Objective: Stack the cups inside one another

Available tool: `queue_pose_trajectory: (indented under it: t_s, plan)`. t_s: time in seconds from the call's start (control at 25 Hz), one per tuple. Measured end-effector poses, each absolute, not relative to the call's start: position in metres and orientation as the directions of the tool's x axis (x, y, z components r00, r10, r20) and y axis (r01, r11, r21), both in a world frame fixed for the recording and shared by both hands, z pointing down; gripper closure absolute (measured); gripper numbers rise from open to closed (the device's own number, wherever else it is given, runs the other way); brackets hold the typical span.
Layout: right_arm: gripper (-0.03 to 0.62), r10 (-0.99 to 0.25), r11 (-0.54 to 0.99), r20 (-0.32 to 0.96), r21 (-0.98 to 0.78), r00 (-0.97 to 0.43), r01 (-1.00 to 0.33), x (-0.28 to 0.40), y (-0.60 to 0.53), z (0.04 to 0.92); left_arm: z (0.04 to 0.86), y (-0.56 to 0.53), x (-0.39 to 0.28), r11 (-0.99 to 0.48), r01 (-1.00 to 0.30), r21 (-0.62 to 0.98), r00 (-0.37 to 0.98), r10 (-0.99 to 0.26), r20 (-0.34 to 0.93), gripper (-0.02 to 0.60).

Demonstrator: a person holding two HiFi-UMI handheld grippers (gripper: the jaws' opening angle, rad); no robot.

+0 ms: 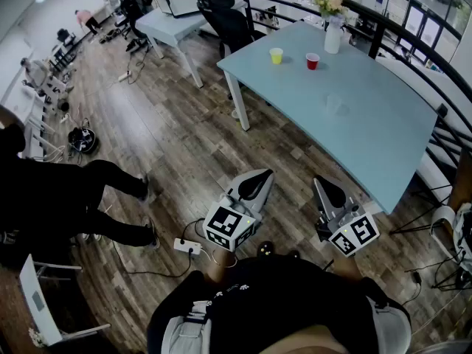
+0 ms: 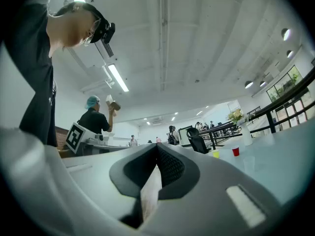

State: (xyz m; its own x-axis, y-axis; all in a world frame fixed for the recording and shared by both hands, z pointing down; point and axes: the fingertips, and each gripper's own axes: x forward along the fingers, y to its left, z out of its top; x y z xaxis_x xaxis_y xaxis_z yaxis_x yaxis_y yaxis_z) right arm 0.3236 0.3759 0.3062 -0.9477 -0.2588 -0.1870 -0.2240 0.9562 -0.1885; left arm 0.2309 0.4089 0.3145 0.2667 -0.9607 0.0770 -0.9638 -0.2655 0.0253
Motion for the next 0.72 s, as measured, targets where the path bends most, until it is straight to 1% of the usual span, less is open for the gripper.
queue_pose_trajectory:
  t_s: [0.72]
  plan:
    - [0.588,-0.282,0.943,-0.204,-0.241,-0.937,-0.232,0.356,0.349,0.32,0.319,0.393,0.252,-0.23,-0.973,0.014,0.231,-0.968,0.101,0.589]
